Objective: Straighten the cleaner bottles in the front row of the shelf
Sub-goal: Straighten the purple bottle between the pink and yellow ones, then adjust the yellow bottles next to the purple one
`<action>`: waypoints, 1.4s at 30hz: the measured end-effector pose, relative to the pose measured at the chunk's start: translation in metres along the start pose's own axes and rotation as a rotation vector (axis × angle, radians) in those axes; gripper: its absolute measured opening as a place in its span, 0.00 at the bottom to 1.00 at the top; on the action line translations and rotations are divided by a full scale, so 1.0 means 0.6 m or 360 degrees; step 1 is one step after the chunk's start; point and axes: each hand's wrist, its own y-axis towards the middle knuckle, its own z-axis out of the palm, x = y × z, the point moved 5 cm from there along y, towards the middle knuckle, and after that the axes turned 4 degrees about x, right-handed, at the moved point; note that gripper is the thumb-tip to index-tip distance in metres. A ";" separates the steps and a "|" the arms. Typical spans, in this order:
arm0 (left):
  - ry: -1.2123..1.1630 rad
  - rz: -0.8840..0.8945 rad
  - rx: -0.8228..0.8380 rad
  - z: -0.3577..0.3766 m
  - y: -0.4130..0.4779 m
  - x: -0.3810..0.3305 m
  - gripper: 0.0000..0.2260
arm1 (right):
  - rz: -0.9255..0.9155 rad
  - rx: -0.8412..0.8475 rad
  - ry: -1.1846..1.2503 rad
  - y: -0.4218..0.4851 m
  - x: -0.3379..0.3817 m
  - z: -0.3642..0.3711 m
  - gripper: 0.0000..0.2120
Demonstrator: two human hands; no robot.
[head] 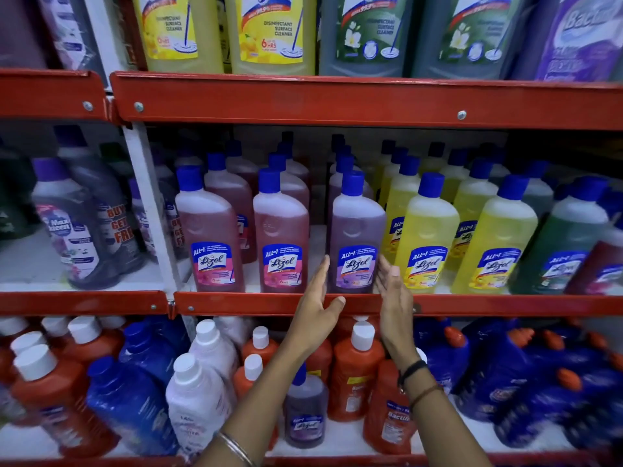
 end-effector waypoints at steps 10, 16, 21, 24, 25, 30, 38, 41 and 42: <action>-0.0247 -0.0081 -0.0040 0.005 0.014 0.015 0.35 | 0.0024 0.0055 0.0129 -0.004 0.006 -0.004 0.27; -0.0158 0.0101 -0.0303 0.009 0.003 -0.004 0.32 | -0.0085 0.0039 0.0052 -0.013 0.020 -0.023 0.26; 0.0103 0.0533 -0.0696 0.051 -0.019 -0.042 0.20 | -0.0524 -0.0436 -0.0046 -0.020 0.051 -0.122 0.24; 0.0171 0.0459 -0.0380 0.109 0.000 -0.056 0.22 | -0.0334 -0.0379 -0.0069 0.004 0.040 -0.158 0.28; 0.0173 0.0368 -0.0259 0.126 0.011 -0.053 0.24 | -0.0236 -0.0306 -0.0056 0.013 0.031 -0.164 0.30; 0.0057 -0.0006 0.0067 0.171 0.052 -0.030 0.35 | -0.0051 -0.0016 -0.0017 0.031 0.020 -0.175 0.32; -0.0177 -0.0047 0.0057 0.177 0.069 -0.027 0.33 | -0.0011 0.0037 0.0141 0.034 0.026 -0.189 0.43; -0.0183 -0.0035 0.0035 0.176 0.071 -0.025 0.32 | 0.0034 0.0021 0.0110 0.036 0.018 -0.192 0.37; -0.0164 -0.0028 0.0032 0.175 0.072 -0.022 0.33 | 0.0050 0.0020 0.0100 0.036 0.017 -0.192 0.31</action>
